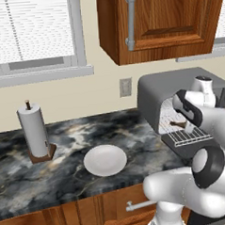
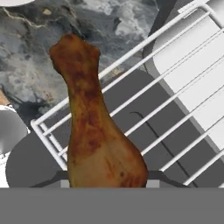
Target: Open the toaster oven door. Place the bread on the top rack in the toaster oven and place the chicken drumstick on the bottom rack.
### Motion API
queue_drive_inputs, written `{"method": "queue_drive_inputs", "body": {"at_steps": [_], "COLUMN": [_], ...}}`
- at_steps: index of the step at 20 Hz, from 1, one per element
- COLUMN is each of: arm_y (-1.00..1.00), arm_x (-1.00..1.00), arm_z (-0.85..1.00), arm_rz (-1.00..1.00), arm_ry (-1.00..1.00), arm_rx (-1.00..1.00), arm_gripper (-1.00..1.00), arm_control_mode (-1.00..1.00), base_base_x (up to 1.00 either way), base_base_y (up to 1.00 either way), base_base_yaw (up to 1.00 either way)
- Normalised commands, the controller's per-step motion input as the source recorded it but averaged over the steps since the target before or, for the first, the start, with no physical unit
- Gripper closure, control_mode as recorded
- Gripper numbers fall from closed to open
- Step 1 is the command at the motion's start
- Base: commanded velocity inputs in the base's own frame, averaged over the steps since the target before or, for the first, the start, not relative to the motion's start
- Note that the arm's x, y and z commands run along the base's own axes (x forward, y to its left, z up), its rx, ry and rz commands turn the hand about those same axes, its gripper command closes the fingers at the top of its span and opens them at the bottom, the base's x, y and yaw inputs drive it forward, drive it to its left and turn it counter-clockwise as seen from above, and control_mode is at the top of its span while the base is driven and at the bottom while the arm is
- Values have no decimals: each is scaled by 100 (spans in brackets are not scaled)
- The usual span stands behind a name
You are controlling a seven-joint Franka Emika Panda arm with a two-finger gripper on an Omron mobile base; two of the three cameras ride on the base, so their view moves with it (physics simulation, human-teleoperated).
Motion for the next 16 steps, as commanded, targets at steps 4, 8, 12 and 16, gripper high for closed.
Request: {"method": "queue_drive_inputs", "body": {"at_steps": [4, 8, 12, 16], "arm_y": [-36, -25, -12, -5], "arm_x": [7, 0, 5, 3], "arm_z": [-12, -21, -25, -27], "arm_rz": [0, 0, -2, -3], "arm_ry": [1, -4, -9, -7], "arm_rx": [0, 0, 0, 0], "arm_gripper": [100, 100, 100, 100], "arm_control_mode": [-100, -100, -100, -100], "base_base_x": [0, 0, 0, 0], "base_base_y": [0, 0, 0, 0], "base_base_yaw": [0, 0, 0, 0]}}
